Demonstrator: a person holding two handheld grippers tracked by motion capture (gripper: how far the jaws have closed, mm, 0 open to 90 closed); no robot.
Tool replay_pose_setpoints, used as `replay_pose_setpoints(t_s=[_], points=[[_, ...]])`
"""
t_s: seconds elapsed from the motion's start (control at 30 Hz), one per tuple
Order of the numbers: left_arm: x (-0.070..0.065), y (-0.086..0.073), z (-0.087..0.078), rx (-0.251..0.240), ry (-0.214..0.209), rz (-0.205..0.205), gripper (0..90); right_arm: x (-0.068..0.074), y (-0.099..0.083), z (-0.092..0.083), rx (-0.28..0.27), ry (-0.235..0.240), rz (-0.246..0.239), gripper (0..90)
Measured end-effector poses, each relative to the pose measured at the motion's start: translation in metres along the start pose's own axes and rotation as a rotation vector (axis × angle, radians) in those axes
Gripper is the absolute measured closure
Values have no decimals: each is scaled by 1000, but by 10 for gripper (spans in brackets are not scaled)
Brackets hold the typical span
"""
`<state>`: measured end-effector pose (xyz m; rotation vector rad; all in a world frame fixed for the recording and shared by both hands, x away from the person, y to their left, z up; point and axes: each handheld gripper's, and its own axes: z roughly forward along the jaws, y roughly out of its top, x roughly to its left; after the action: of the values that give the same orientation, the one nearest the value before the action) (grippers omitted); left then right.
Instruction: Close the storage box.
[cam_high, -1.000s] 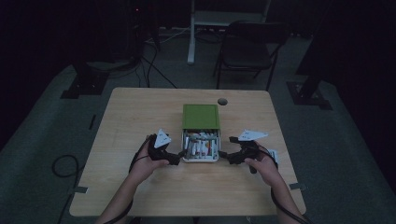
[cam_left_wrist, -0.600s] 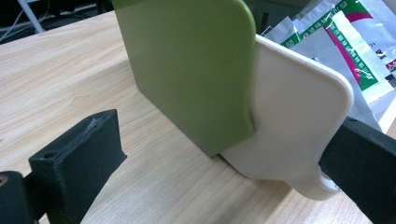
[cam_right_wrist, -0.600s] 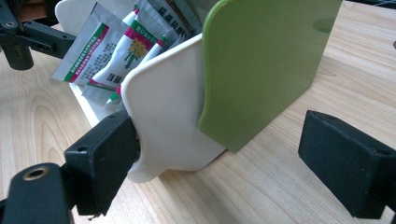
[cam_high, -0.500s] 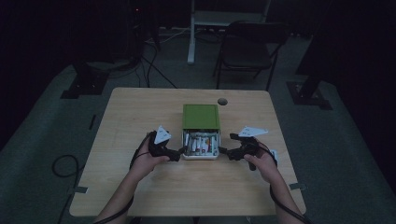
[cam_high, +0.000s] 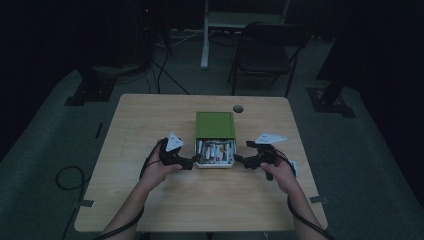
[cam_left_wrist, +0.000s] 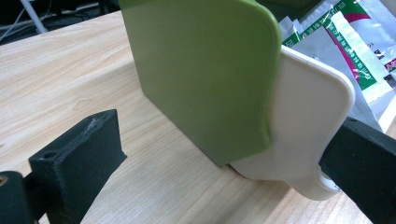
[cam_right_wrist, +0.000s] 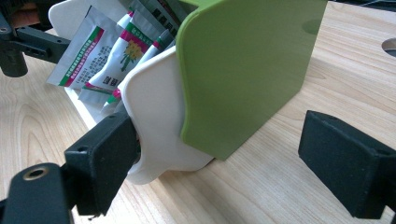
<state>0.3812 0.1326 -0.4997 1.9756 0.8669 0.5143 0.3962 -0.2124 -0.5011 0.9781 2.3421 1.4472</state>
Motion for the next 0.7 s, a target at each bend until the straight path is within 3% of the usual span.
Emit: replay_pose_setpoints(t_s=[0.4,0.7], points=[[4,4,5,6,18,6,19,-3,3,3,-4,-22,1,114],[8,4,9,-2,21,-12,19,-6,5,6,-6,-33,15,114]])
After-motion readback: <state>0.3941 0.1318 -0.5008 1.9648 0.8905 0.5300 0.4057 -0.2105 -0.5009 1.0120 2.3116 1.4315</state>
